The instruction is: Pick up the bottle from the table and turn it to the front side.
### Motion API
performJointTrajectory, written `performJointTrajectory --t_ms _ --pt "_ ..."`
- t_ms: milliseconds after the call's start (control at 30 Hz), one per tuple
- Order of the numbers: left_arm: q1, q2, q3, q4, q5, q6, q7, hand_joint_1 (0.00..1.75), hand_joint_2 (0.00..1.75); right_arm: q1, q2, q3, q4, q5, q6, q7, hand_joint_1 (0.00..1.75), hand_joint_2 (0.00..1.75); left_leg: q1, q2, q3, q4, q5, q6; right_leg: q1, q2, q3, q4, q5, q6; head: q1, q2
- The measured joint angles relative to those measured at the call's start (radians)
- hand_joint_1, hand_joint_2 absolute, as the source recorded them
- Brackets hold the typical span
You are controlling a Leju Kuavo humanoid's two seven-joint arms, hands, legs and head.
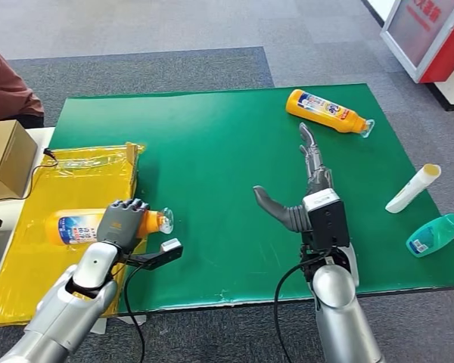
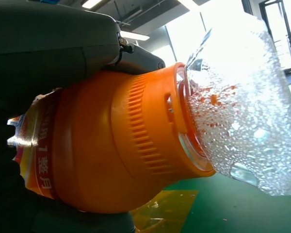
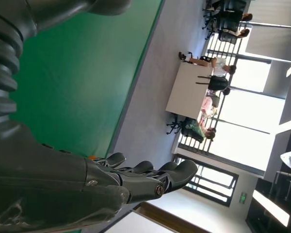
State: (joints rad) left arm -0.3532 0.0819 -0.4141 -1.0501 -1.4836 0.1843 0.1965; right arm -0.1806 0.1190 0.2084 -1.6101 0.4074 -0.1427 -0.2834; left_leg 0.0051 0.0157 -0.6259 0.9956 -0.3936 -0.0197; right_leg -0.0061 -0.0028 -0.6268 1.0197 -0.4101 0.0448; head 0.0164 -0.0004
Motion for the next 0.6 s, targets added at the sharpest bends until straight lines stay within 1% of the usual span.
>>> performJointTrajectory --t_ms 233,400,533,600 --pt "-0.001 -0.008 0.003 0.021 0.002 -0.002 -0.001 1.75 1.75 0.000 0.000 0.000 -0.004 0.002 0.000 0.000 0.00 1.75 0.000 0.000 0.000 0.000 0.000 0.000 0.000 0.000 0.000 0.000 0.000 0.000 0.000 0.000" --pt "-0.001 -0.023 0.013 0.048 0.008 0.000 -0.001 1.75 1.75 -0.001 0.000 0.005 -0.016 0.005 0.000 -0.001 0.00 1.75 0.000 0.000 0.000 0.000 0.000 0.000 0.000 0.000 0.000 0.000 0.000 0.000 0.000 0.000" --pt "-0.005 -0.038 0.028 0.077 0.018 0.018 -0.001 0.00 1.75 -0.003 0.000 0.014 -0.021 0.012 0.000 0.000 0.00 1.75 0.000 0.000 0.000 0.000 0.000 0.000 0.000 0.000 0.000 0.000 0.000 0.000 0.000 0.000" --pt "-0.009 -0.046 0.042 0.097 0.027 0.032 -0.001 0.00 1.75 -0.004 0.000 0.019 -0.022 0.017 0.000 0.000 0.00 1.75 0.000 0.000 0.000 0.000 0.000 0.000 0.000 0.000 0.000 0.000 0.000 0.000 0.000 0.000"
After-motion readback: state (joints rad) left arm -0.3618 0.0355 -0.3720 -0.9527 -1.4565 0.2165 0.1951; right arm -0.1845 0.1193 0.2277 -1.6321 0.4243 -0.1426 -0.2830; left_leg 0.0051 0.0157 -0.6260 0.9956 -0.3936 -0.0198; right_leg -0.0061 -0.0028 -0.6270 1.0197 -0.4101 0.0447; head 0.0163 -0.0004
